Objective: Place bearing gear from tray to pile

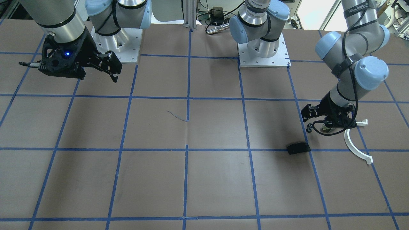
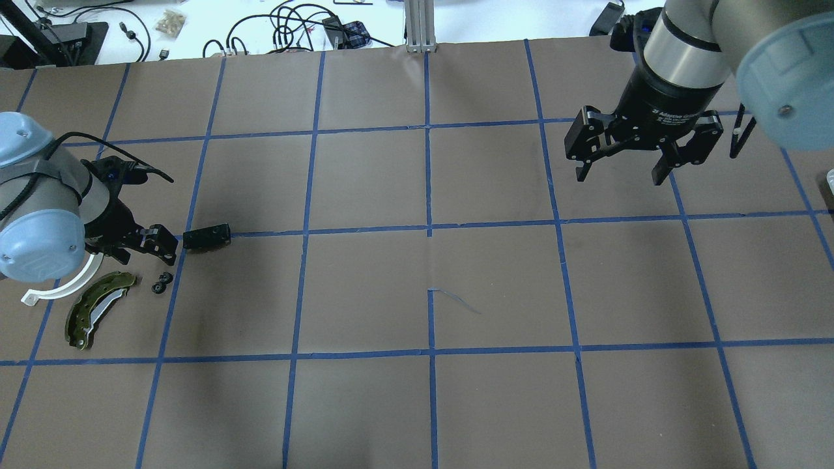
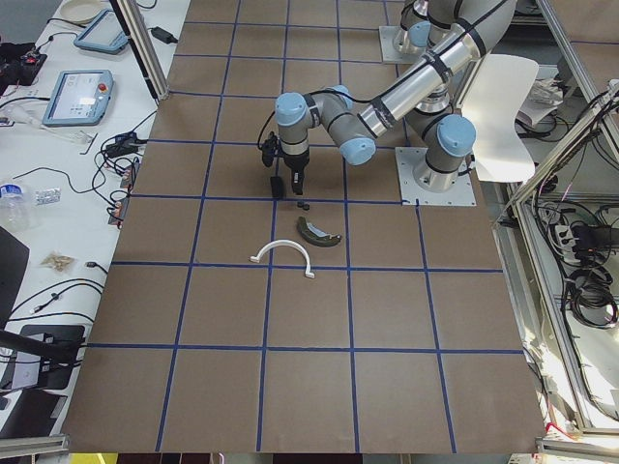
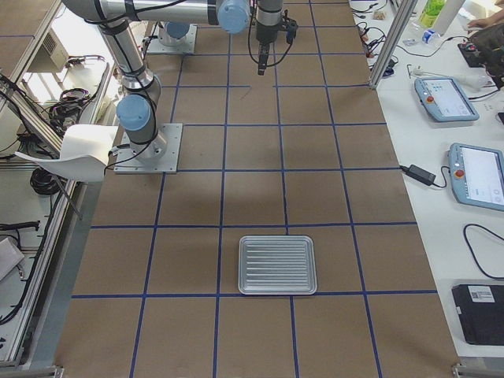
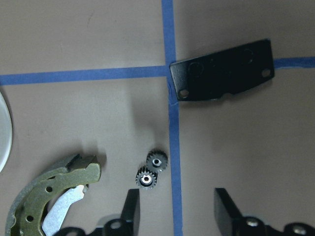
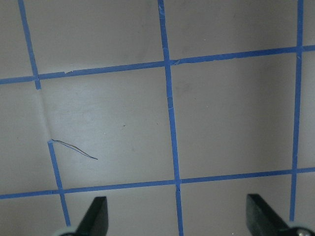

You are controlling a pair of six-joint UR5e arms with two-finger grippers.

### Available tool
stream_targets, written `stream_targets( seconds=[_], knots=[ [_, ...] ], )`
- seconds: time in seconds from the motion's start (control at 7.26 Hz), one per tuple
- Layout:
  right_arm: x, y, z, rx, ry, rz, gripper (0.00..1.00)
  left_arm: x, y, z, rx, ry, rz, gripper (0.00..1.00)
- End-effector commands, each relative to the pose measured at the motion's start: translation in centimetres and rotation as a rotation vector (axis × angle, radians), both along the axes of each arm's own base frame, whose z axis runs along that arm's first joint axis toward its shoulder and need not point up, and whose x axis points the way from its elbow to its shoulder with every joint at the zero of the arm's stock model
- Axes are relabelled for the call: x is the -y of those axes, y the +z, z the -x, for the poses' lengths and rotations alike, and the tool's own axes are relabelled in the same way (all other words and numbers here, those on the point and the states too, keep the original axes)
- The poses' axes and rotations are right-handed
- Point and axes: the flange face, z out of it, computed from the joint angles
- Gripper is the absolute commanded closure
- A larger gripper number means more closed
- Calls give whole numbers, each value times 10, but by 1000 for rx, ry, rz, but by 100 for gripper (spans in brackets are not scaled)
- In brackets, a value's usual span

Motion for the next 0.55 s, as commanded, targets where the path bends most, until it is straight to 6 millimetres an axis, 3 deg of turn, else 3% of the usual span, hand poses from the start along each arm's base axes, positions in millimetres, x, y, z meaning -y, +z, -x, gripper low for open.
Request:
stream_targets(
  seconds=[0.0, 0.28, 0.41],
  knots=[
    [0, -2, 0, -1, 1, -2, 0, 3, 20, 18, 6, 13, 35, 0],
    [1, -1, 1, 0, 5, 5, 0, 0, 77, 104, 3, -36, 48, 0],
    [0, 0, -1, 21, -1, 5, 0, 1, 127, 133, -4, 29, 15, 0]
  ],
)
